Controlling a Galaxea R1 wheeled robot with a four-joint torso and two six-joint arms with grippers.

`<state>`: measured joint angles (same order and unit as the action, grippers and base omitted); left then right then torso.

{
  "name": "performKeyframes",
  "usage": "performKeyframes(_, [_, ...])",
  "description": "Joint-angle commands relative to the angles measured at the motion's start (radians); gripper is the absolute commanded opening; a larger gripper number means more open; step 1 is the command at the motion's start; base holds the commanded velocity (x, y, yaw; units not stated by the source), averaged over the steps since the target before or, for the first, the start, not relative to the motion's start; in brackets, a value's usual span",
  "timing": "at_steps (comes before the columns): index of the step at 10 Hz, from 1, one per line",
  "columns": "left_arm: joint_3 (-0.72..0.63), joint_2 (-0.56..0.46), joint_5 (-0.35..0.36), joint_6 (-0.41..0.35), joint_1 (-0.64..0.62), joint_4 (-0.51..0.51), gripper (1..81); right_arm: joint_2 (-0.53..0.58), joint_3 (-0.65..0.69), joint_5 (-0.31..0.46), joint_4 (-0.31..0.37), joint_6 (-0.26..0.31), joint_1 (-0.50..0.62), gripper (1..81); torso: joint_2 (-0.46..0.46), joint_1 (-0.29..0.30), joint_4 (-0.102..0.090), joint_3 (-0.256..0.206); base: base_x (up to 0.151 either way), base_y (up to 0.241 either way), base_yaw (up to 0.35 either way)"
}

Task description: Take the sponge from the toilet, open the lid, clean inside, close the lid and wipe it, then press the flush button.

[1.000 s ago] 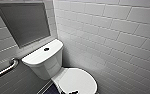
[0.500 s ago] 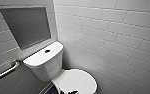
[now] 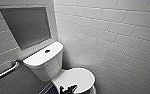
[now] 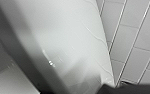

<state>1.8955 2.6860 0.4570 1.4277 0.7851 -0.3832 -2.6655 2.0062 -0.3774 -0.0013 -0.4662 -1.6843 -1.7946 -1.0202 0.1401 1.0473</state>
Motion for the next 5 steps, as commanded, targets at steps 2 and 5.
performKeyframes(2, [0.014, -0.05, 0.124, -0.032, -0.197, 0.058, 81.1, 0.017, -0.054, 0.051, -0.022, -0.002, -0.001, 1.0, 0.0, 0.0, 0.0, 0.0, 0.0, 0.0, 0.0])
performKeyframes(5, [0.017, -0.099, 0.183, -0.032, -0.197, 0.069, 81.1, 0.02, -0.063, 0.051, -0.026, -0.002, 0.0, 1.0, 0.0, 0.0, 0.0, 0.0, 0.0, 0.0, 0.0])
